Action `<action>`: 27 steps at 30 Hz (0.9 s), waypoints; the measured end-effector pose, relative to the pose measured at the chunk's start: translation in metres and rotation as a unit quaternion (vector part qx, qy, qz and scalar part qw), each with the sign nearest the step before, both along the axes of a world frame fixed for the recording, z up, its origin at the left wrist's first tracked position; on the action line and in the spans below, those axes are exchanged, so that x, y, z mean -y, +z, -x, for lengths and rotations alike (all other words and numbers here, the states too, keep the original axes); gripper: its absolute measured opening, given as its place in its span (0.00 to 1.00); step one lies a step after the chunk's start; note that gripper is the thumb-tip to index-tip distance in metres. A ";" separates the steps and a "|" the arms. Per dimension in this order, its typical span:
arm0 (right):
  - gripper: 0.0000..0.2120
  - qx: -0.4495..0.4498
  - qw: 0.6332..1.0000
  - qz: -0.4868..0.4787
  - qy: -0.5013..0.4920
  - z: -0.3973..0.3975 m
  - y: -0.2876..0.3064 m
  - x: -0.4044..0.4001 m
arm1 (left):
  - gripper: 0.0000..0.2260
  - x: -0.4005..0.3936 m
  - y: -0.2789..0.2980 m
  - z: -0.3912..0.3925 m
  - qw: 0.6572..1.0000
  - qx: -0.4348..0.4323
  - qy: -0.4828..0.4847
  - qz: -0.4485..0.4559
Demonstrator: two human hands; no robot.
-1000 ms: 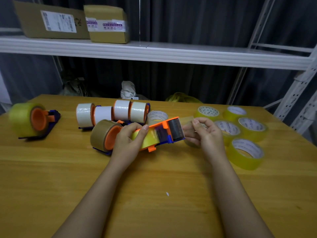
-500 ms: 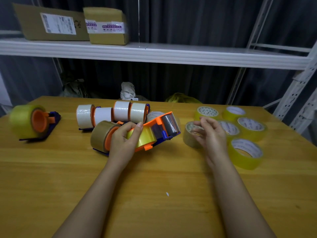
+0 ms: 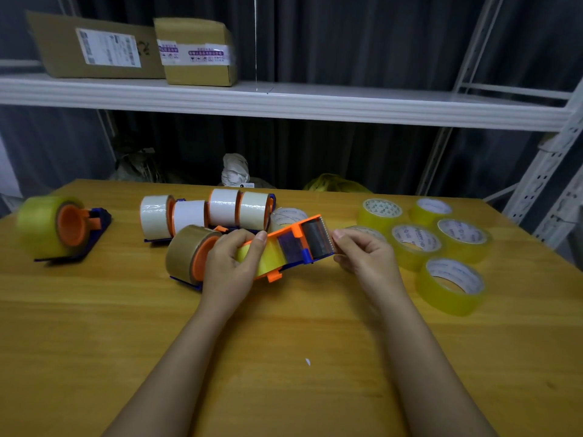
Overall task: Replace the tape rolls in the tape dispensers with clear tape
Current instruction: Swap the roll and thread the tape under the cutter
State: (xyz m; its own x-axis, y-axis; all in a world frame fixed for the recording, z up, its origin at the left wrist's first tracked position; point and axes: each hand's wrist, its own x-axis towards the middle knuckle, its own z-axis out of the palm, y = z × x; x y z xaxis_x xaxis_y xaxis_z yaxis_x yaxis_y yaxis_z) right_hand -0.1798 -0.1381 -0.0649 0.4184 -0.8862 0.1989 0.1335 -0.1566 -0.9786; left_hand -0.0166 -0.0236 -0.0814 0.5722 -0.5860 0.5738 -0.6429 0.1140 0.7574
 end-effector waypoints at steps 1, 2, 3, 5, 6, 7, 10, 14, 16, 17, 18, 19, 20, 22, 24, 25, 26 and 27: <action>0.06 0.006 1.000 -0.009 -0.001 0.001 0.000 0.000 | 0.13 0.000 0.000 0.000 1.000 0.001 0.000 0.001; 0.07 0.013 1.000 -0.023 0.002 0.002 0.000 0.001 | 0.13 0.000 0.000 0.000 1.000 0.004 0.001 0.001; 0.08 0.018 0.999 -0.035 0.008 0.002 0.001 0.001 | 0.12 0.001 -0.001 0.000 1.000 0.006 0.002 0.001; 0.08 0.024 0.998 -0.049 0.021 0.002 0.000 0.000 | 0.12 0.001 -0.001 0.000 1.000 0.008 0.004 -0.001; 0.07 0.023 0.998 -0.050 0.027 0.001 0.000 0.000 | 0.13 0.001 -0.001 0.000 1.000 0.008 0.005 -0.002; 0.06 0.023 0.998 -0.049 0.031 0.000 0.000 -0.001 | 0.13 0.001 -0.002 0.000 1.000 0.009 0.006 -0.003; 0.06 0.037 0.998 -0.048 0.025 0.000 0.001 -0.002 | 0.13 0.001 -0.002 0.000 1.000 0.019 0.008 -0.004; 0.03 0.055 0.998 -0.034 -0.013 0.004 0.004 -0.001 | 0.15 0.001 -0.004 -0.002 1.000 0.025 0.006 -0.005; 0.04 0.060 0.998 -0.031 -0.011 0.005 0.005 -0.001 | 0.14 0.002 -0.004 -0.002 1.000 0.026 0.006 -0.009; 0.05 0.065 0.997 -0.035 -0.006 0.006 0.006 -0.001 | 0.13 0.002 -0.004 -0.002 1.000 0.024 0.006 -0.008; 0.05 0.073 0.996 -0.043 -0.002 0.006 0.006 0.000 | 0.12 0.001 -0.003 -0.001 1.000 0.019 0.004 -0.007; 0.05 0.082 0.995 -0.053 0.003 0.006 0.007 0.000 | 0.12 0.001 -0.003 -0.001 1.000 0.012 0.001 -0.004; 0.05 0.089 0.994 -0.061 0.007 0.007 0.007 0.001 | 0.11 0.001 -0.002 -0.001 1.000 0.002 -0.003 0.000; 0.06 0.087 0.994 -0.060 0.011 0.009 0.007 0.004 | 0.11 -0.001 -0.001 0.000 1.000 -0.021 -0.013 0.010; 0.06 0.083 0.995 -0.050 0.018 0.009 0.007 0.003 | 0.11 -0.002 0.000 -0.001 1.000 -0.022 -0.014 0.016; 0.06 0.084 0.995 -0.046 0.022 0.009 0.007 0.002 | 0.11 -0.001 0.000 -0.001 1.000 -0.012 -0.011 0.016; 0.06 0.084 0.995 -0.044 0.024 0.008 0.007 0.001 | 0.11 -0.001 -0.001 -0.001 1.000 -0.003 -0.008 0.017; 0.07 0.080 0.996 -0.042 0.024 0.007 0.007 0.000 | 0.11 0.000 -0.001 -0.002 1.000 0.003 -0.004 0.017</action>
State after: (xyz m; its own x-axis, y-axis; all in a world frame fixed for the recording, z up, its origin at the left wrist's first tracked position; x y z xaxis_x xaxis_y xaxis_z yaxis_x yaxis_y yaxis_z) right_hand -0.1872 -0.1381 -0.0576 0.4291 -0.8824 0.1930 0.2944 -0.0654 -0.9534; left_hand -0.0148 -0.0237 -0.0826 0.5635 -0.5704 0.5976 -0.6464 0.1459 0.7489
